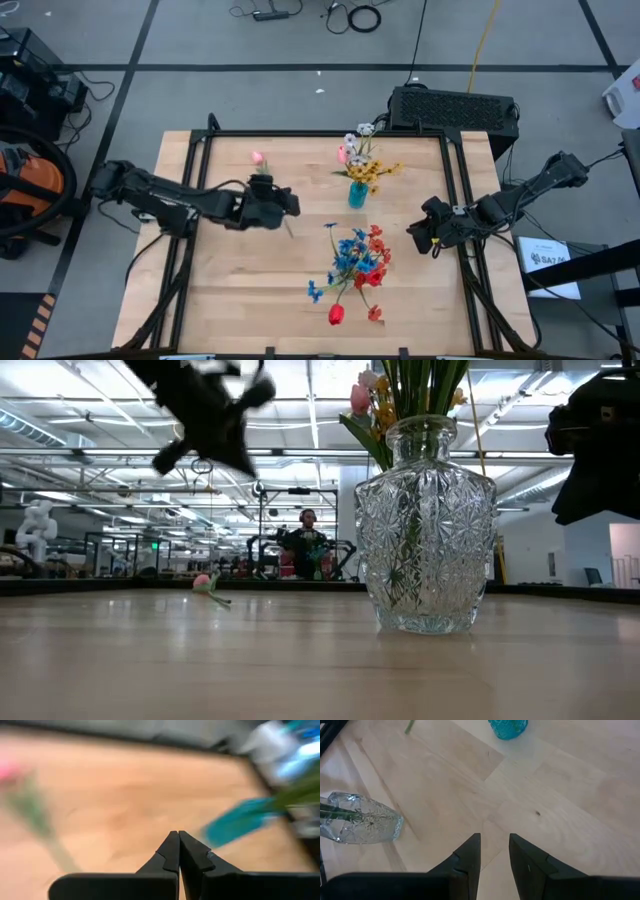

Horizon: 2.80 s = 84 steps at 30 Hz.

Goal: Sort flowers into vase by color
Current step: Put the pink tulip into the blue vase

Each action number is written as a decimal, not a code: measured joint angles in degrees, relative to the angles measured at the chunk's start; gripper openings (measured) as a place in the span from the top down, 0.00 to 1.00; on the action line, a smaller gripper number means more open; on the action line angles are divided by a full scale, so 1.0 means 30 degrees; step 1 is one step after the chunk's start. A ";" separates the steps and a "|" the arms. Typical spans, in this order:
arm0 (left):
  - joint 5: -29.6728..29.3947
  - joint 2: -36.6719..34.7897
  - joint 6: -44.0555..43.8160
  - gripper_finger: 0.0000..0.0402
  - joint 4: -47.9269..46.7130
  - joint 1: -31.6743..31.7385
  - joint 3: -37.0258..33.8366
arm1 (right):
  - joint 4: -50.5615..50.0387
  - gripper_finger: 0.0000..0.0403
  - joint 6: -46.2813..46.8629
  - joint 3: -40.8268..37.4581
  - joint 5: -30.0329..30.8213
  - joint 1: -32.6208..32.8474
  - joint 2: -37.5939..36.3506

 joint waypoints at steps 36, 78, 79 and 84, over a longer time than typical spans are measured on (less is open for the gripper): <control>1.4223 0.7020 0.2020 0.68 -0.4104 1.2446 0.0127 | 0.0940 0.77 0.5887 0.0000 0.2077 -0.0007 0.0073; 1.7480 -0.2125 1.9385 1.00 0.9838 0.7861 0.7765 | 0.3380 0.77 -1.0893 1.0410 0.6299 0.0000 -0.1340; 1.7894 -0.1483 1.9401 1.00 0.9848 0.7659 0.8429 | 0.3781 0.77 -1.2215 1.1169 0.6288 0.0000 -0.0952; 1.9379 0.1778 1.9938 1.00 0.9764 0.6707 1.1555 | 0.4707 0.77 -1.7337 1.4278 0.6193 0.0000 0.1555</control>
